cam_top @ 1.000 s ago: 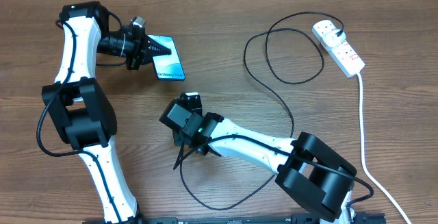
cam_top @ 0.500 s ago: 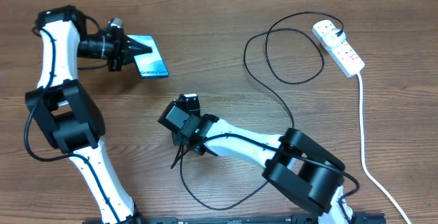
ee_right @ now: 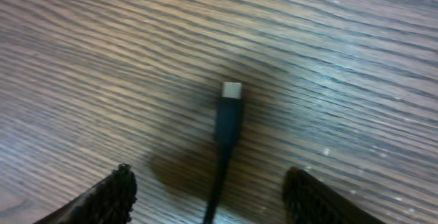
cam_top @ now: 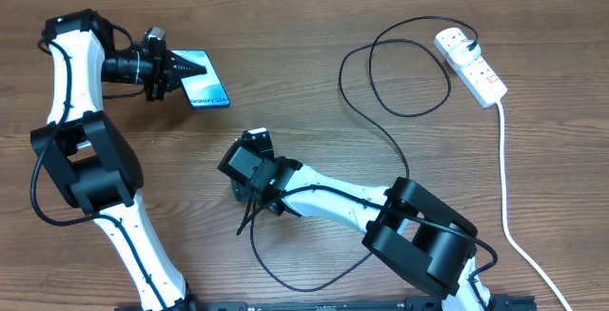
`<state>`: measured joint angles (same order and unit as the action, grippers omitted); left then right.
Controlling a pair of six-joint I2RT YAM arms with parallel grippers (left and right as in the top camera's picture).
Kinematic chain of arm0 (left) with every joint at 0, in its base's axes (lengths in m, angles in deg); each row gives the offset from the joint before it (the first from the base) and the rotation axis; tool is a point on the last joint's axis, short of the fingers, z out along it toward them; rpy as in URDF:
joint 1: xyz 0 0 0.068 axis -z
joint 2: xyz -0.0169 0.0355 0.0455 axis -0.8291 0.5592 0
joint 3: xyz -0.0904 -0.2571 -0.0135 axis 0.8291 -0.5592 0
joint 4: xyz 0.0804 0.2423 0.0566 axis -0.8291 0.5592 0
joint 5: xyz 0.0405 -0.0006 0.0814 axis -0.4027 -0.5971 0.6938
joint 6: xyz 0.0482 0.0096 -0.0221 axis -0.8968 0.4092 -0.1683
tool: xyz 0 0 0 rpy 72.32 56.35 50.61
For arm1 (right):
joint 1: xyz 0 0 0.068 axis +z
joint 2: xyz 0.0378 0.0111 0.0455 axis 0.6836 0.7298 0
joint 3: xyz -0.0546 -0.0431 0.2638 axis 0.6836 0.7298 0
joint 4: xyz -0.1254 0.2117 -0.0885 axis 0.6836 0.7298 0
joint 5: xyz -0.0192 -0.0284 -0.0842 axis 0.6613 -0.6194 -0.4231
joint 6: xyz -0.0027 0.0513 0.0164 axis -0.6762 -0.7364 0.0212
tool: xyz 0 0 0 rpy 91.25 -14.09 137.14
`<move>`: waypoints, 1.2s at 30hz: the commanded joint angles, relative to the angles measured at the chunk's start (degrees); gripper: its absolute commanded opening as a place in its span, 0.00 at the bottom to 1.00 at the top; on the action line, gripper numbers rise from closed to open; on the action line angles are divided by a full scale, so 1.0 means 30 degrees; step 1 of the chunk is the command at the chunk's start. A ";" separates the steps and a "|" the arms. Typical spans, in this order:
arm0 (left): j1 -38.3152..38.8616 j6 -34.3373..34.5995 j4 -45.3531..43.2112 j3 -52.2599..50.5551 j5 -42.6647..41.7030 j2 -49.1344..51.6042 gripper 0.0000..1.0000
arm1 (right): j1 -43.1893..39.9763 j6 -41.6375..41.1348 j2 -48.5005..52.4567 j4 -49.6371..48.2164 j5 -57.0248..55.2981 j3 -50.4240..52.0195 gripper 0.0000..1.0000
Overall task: Plug charger to phone and switch on socket
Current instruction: 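Move the right gripper down over the cable's USB-C plug, then align the right gripper above the USB-C plug and lower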
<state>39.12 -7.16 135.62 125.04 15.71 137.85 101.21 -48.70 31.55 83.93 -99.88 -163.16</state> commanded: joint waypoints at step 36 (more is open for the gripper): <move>0.0007 -0.1158 0.0270 0.0080 -0.0022 -0.0087 0.04 | -0.5319 0.1756 0.0240 0.1537 0.4692 0.0124 0.55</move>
<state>39.12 -9.02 136.08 125.04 17.22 137.85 85.08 -43.26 30.70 87.63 -90.09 -163.60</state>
